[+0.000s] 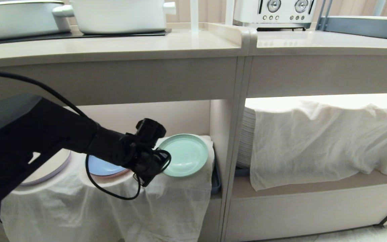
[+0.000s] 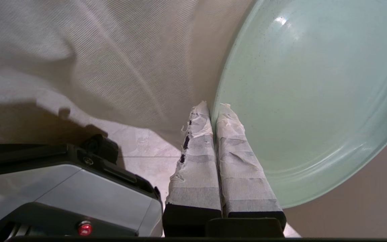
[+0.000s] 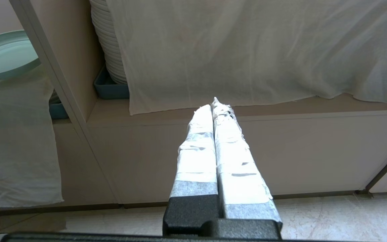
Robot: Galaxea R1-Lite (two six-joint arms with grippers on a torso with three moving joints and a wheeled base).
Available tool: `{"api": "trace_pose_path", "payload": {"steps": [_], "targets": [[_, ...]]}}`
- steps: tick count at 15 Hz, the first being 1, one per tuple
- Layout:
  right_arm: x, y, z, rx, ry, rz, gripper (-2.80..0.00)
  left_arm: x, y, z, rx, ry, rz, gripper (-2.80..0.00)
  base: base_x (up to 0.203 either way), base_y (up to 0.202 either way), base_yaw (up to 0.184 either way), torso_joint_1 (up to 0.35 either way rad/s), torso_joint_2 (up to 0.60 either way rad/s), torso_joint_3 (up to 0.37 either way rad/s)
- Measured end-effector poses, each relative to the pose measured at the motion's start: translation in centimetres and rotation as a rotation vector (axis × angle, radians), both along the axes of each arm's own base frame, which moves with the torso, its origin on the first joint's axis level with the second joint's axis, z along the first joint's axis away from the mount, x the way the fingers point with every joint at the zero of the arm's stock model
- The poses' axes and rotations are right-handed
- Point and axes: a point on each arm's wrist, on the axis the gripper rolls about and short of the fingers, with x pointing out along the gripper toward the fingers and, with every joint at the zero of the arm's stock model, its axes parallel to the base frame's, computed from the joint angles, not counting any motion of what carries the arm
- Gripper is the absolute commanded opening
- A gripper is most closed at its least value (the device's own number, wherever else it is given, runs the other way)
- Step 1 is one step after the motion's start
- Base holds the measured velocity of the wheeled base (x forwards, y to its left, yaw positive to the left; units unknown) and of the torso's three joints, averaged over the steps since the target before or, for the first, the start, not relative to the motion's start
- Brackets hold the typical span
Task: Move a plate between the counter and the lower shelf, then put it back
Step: Put the plate in the cupboard
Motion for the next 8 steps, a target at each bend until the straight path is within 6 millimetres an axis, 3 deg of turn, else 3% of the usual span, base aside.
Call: {"api": "trace_pose_path", "payload": {"steps": [8], "targets": [[0.0, 0.0, 0.0, 0.0, 0.0, 0.0, -2.8, 1.7, -0.2, -0.9, 0.005, -0.003, 0.008, -2.8, 0.0, 0.0, 0.0, 0.0, 0.0, 0.0]]}}
